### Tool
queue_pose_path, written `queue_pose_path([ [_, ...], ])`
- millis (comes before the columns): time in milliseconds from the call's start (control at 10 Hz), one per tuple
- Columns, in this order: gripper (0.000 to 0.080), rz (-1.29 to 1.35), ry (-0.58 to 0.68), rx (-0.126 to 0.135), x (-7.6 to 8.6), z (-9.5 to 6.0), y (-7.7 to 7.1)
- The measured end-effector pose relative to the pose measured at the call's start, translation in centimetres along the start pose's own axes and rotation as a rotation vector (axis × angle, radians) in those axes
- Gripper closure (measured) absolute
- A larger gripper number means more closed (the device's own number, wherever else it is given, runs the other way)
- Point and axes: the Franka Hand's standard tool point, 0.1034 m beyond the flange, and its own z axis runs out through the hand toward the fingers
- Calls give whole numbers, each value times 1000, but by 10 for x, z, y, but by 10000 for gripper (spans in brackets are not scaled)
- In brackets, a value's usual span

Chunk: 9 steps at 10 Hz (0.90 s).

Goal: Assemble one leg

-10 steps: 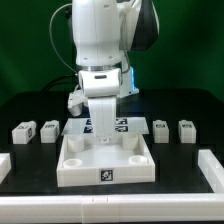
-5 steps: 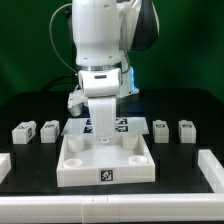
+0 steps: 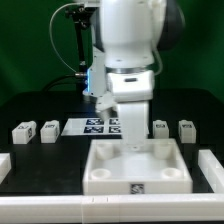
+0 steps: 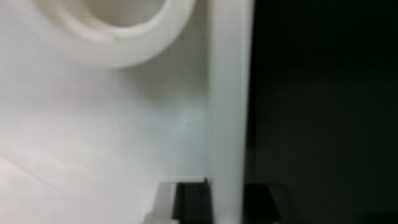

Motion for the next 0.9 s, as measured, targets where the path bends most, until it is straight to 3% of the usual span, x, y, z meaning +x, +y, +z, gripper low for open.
queue_pose_path([
  [200,739,-4,11,-5,11,2,14],
  [300,739,-5,14,7,13,6,13],
  [800,739,-24,34,7,10,8,14],
  [900,562,-23,34,7,10,8,14],
])
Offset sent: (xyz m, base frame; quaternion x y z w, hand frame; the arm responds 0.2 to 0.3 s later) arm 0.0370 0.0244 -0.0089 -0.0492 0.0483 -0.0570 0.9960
